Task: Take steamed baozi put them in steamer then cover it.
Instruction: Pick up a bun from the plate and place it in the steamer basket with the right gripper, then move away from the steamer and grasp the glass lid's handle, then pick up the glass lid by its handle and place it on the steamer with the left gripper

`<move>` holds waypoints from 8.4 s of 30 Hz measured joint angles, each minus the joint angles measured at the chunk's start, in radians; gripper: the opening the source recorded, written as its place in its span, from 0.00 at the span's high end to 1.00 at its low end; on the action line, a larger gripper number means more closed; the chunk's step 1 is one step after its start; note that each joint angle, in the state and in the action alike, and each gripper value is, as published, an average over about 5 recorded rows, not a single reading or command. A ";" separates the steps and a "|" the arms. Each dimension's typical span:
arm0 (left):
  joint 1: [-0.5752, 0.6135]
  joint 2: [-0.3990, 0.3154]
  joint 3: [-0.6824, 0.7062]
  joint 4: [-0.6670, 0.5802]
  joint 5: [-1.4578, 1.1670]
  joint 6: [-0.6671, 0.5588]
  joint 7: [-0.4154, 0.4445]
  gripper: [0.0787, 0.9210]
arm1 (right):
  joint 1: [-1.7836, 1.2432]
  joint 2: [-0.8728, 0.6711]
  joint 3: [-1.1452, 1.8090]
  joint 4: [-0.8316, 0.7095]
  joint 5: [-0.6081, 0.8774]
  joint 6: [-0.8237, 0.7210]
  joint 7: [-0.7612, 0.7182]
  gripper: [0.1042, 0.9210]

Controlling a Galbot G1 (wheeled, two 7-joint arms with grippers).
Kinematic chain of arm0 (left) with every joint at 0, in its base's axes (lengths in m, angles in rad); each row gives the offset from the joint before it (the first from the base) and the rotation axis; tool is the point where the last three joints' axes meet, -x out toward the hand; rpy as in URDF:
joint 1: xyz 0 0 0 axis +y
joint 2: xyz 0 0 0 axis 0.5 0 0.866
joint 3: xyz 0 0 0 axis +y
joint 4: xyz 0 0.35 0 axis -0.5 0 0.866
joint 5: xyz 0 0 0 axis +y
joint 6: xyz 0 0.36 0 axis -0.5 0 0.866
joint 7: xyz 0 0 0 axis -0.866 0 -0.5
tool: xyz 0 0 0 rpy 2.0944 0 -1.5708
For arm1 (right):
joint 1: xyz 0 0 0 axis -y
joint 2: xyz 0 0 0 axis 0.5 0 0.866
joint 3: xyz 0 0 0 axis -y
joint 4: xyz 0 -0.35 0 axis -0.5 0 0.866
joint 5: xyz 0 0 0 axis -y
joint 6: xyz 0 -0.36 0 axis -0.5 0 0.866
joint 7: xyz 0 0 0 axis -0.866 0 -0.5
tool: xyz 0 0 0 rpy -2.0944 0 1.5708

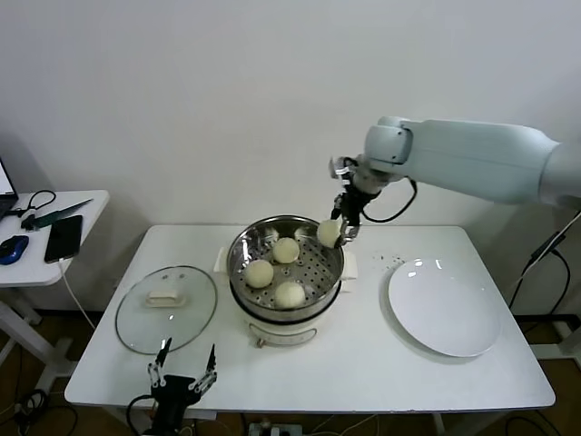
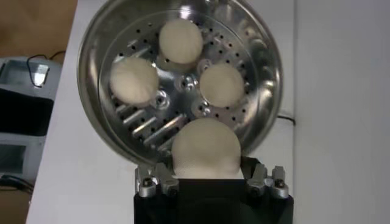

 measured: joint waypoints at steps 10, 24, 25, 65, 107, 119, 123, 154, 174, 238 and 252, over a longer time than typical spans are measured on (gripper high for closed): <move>0.004 0.016 -0.017 0.012 -0.018 -0.007 -0.004 0.12 | -0.065 0.120 -0.041 -0.057 0.019 -0.010 0.009 0.27; -0.002 0.019 -0.018 0.018 -0.025 -0.008 -0.004 0.12 | -0.151 0.174 -0.048 -0.134 -0.017 -0.017 0.019 0.26; -0.003 0.019 -0.017 0.018 -0.025 -0.008 -0.004 0.12 | -0.155 0.175 -0.047 -0.136 -0.019 -0.018 0.021 0.25; -0.022 0.002 -0.047 -0.016 0.000 0.006 -0.013 0.12 | -0.239 -0.284 0.301 0.114 0.034 0.268 0.325 0.12; -0.205 0.105 -0.125 0.066 1.007 0.054 0.002 0.12 | -1.925 -0.381 2.049 0.499 -0.250 0.360 0.678 0.12; -0.377 0.131 -0.114 0.326 1.203 0.044 -0.028 0.12 | -2.076 -0.310 2.174 0.489 -0.309 0.359 0.677 0.12; -0.432 0.131 -0.116 0.407 1.247 0.039 -0.053 0.12 | -2.094 -0.292 2.182 0.481 -0.326 0.365 0.678 0.12; -0.700 0.162 -0.112 0.756 1.350 0.032 -0.180 0.14 | -2.116 -0.239 2.180 0.424 -0.408 0.407 0.652 0.12; -0.711 0.172 -0.110 0.788 1.319 0.012 -0.170 0.82 | -2.117 -0.216 2.172 0.392 -0.467 0.436 0.625 0.12; -0.834 0.243 0.629 0.099 1.388 0.783 0.330 0.91 | -2.087 -0.246 2.250 0.242 -0.483 0.509 0.573 0.12; -0.921 0.100 0.702 0.287 1.429 0.782 0.358 0.91 | -2.093 -0.242 2.267 0.236 -0.490 0.517 0.559 0.12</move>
